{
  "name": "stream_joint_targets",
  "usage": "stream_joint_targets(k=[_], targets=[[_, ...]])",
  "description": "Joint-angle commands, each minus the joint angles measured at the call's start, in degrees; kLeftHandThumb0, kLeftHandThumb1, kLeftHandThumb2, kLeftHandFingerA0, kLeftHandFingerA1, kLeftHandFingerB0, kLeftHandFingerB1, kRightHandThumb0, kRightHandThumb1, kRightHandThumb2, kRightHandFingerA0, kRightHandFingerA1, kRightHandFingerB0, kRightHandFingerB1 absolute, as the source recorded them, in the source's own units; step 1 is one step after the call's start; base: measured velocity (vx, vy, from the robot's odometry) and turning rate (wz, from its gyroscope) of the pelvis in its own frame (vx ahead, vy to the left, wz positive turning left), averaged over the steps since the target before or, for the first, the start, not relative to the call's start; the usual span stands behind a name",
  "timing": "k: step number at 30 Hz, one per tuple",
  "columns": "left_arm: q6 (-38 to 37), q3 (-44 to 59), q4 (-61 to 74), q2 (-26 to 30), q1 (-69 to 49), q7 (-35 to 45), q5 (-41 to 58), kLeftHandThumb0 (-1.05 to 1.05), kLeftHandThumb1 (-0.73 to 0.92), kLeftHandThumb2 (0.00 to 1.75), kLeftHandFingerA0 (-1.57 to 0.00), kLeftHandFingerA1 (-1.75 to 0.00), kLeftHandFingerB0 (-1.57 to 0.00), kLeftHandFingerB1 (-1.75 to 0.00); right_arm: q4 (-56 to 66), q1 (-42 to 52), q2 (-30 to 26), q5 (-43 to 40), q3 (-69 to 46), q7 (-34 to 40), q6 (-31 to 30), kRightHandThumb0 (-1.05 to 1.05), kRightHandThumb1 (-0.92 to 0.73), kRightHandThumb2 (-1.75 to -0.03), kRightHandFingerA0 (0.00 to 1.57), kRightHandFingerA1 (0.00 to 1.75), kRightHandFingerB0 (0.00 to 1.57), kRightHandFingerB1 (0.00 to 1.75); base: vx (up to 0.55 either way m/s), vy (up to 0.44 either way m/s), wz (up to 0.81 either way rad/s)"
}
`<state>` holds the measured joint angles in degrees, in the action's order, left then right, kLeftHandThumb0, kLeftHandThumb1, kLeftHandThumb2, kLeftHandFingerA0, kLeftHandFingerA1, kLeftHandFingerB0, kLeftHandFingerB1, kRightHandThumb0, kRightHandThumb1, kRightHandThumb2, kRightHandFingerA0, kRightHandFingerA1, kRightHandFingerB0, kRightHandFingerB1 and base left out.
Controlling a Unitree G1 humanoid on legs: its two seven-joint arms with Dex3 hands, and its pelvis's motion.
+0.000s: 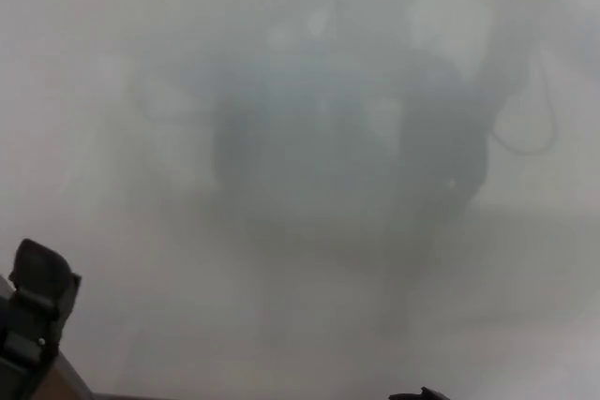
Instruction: A magnetic marker holder is on the left hand side of the white board, the robot put the index and middle finger into the opening of the container and pull off the magnetic holder and hand it to a human on the left hand side.
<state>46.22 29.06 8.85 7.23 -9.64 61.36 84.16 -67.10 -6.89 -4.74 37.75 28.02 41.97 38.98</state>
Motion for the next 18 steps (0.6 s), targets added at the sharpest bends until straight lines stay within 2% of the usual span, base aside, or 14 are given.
stream_joint_targets(k=[1, 2, 3, 5, 6, 8, 9, 11, 12, 14, 15, 18], targets=[[-21.8, -17.6, -6.6, 4.0, -2.4, -8.0, -40.0, -0.70, 0.45, 0.77, -0.32, -0.49, -0.25, -0.41, -1.3, 1.2, -0.9, -6.5, -4.7, -3.0, 7.1, -0.55, -0.56, -0.89, 0.70, 0.69, 0.29, 0.54, 0.00, 0.000, 0.00], [-28.6, -21.2, -7.8, 3.3, -3.4, -13.5, -48.8, -0.72, 0.58, 0.58, -0.40, -0.42, -0.30, -0.30, -1.4, 1.1, -0.9, -7.6, -5.6, -4.3, 7.4, -0.52, -0.70, -0.61, 0.76, 0.59, 0.37, 0.45, 0.00, 0.000, 0.00], [-33.5, -23.5, -9.6, 3.4, -3.6, -16.2, -54.4, -0.66, 0.44, 0.89, -0.39, -0.57, -0.16, -0.41, -1.4, 1.0, -0.9, -7.9, -5.8, -4.7, 7.5, -0.51, -0.69, -0.61, 0.77, 0.61, 0.39, 0.47, 0.00, 0.000, 0.00], [-38.5, -25.9, -11.8, 3.6, -3.7, -18.8, -59.7, -0.66, 0.44, 0.89, -0.39, -0.57, -0.16, -0.41, -1.4, 0.9, -0.8, -8.0, -6.0, -5.0, 7.6, -0.51, -0.69, -0.61, 0.77, 0.61, 0.39, 0.47, 0.00, 0.000, 0.00], [-41.5, -27.5, -14.2, 4.6, -3.8, -21.3, -63.5, -0.77, 0.53, 0.63, -0.39, -0.43, -0.30, -0.33, -1.5, 0.3, -0.3, -7.8, -5.8, -5.3, 7.4, -0.50, -0.68, -0.60, 0.78, 0.64, 0.39, 0.48, 0.00, 0.000, 0.00], [-43.5, -29.9, -17.5, 5.7, -3.3, -24.8, -67.2, -0.78, 0.51, 0.64, -0.38, -0.43, -0.28, -0.33, -1.5, -0.1, 0.1, -7.9, -5.9, -6.1, 7.1, -0.50, -0.68, -0.60, 0.78, 0.63, 0.40, 0.47, 0.00, 0.000, 0.00], [-44.2, -30.9, -19.1, 5.9, -2.9, -26.0, -68.4, -0.76, 0.48, 0.83, -0.34, -0.50, -0.25, -0.42, -1.6, -0.3, 0.2, -8.1, -6.2, -6.8, 7.1, -0.50, -0.68, -0.60, 0.78, 0.62, 0.40, 0.47, 0.00, 0.000, 0.00], [-45.0, -31.8, -20.6, 6.0, -2.4, -27.1, -69.3, -0.76, 0.48, 0.83, -0.34, -0.50, -0.25, -0.42, -1.6, -0.5, 0.2, -8.4, -6.5, -7.5, 7.0, -0.50, -0.68, -0.60, 0.78, 0.62, 0.40, 0.47, 0.00, 0.000, 0.00], [-46.8, -33.7, -25.0, 6.2, -1.0, -28.8, -70.9, -0.72, 0.60, 0.59, -0.37, -0.42, -0.30, -0.30, -1.6, -0.6, 0.2, -8.2, -6.5, -7.4, 6.8, -0.50, -0.68, -0.60, 0.79, 0.63, 0.39, 0.47, 0.00, 0.000, 0.00], [-48.7, -35.7, -28.9, 6.4, 0.1, -30.5, -72.6, -0.72, 0.62, 0.59, -0.37, -0.42, -0.29, -0.30, -1.6, -0.6, 0.2, -7.8, -6.5, -7.0, 6.7, -0.49, -0.67, -0.60, 0.79, 0.65, 0.40, 0.48, 0.00, 0.000, 0.00], [-49.1, -36.6, -30.3, 6.4, 0.4, -31.8, -73.4, -0.76, 0.50, 0.84, -0.31, -0.50, -0.24, -0.41, -1.6, -0.7, 0.2, -7.8, -6.5, -7.1, 6.7, -0.47, -0.66, -0.60, 0.79, 0.65, 0.40, 0.48, 0.00, 0.000, 0.00], [-50.7, -38.6, -33.6, 6.4, 0.8, -34.2, -74.8, -0.75, 0.51, 0.85, -0.31, -0.49, -0.21, -0.41, -1.6, -0.6, 0.3, -7.9, -6.8, -7.6, 6.8, -0.47, -0.66, -0.59, 0.79, 0.65, 0.40, 0.49, 0.00, 0.000, 0.00]])
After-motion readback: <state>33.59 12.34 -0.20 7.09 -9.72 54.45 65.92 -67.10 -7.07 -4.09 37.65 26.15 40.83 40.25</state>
